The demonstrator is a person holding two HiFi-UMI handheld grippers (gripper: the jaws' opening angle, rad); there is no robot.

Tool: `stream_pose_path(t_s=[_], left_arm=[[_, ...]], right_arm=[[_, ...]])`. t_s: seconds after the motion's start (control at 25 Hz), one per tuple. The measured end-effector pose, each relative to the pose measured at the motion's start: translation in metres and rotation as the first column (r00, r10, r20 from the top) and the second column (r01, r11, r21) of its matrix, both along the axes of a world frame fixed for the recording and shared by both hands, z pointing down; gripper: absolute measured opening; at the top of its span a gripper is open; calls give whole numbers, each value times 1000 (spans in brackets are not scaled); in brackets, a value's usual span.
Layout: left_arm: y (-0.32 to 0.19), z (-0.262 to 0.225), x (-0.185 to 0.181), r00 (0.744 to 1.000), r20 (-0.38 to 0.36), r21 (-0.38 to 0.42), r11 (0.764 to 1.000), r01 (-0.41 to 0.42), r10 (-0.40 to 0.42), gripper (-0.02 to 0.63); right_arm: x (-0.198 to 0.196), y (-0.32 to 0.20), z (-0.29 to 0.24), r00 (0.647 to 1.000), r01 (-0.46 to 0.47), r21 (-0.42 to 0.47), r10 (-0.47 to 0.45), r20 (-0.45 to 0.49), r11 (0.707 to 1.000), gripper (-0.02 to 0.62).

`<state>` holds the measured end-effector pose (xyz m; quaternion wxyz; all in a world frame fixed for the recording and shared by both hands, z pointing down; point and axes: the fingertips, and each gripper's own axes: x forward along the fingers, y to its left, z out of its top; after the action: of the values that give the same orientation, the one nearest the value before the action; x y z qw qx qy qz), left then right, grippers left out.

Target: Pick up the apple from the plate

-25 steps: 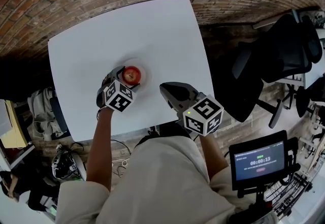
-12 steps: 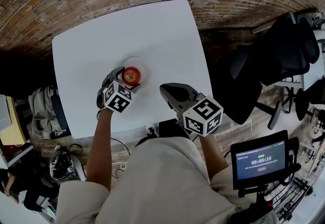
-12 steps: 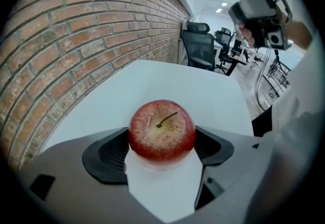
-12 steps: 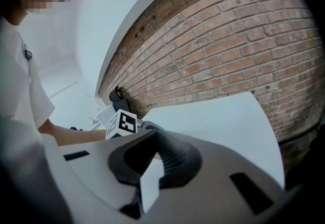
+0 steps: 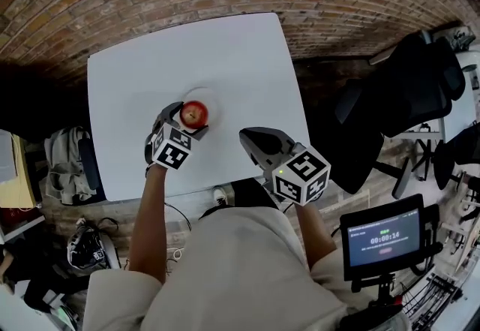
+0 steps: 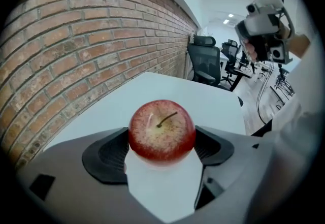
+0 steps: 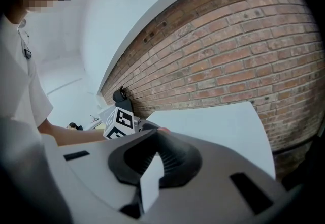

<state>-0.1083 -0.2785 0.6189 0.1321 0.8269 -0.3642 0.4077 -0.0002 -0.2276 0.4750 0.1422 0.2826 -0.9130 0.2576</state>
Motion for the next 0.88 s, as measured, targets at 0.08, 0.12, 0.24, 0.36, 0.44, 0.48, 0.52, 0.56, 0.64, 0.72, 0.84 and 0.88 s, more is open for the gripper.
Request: stream_pose_path(t_s=[0.08,0.12,0.24,0.36,0.44,0.48,0.52,0.56,0.64,0.72,0.84,0.88], left_arm=[[1,-10,-3,1000,-18,21,1000,21,-21,400],[2,-15,-6,999,-27,30,999,32,-32,400],[8,-27,-15,997,-45,52,997,61,-59,400],[12,-38,-21,995,-59,77,993,87,-82,400],[15,-48,-21,993,-76,96,990,99,-92,400],[16,-53,-21,992,-83,104,989,103,-94,400],[17,-57,-21,991,-88,112,988,106,-96,400],[18,-62,-21,991,-93,121,987,108,-97,400],[20,-72,-22,989,-106,140,983,116,-102,400],[24,-82,-22,987,-122,161,979,123,-104,400],[32,-100,-21,987,-128,194,974,119,-95,400],[36,-107,-21,987,-129,207,971,118,-92,400]], right_arm=[[1,2,-5,1000,0,15,0,-2,1000,2],[1,3,-8,1000,-2,23,2,-3,1000,2],[0,6,-15,1000,-13,46,13,0,999,2],[-2,8,-23,1000,-15,67,15,3,998,2],[-3,10,-28,1000,-11,80,11,3,997,2],[-3,10,-31,1000,-9,87,9,3,996,2],[-4,10,-34,1000,-8,94,7,2,996,2],[-5,10,-37,1000,-5,102,5,1,995,2],[-8,11,-42,1000,-1,115,1,-1,993,2],[-9,13,-48,1000,0,125,0,0,992,2],[-13,18,-58,1000,4,152,-4,-1,988,2],[-14,21,-62,1000,7,164,-7,-3,986,2]])
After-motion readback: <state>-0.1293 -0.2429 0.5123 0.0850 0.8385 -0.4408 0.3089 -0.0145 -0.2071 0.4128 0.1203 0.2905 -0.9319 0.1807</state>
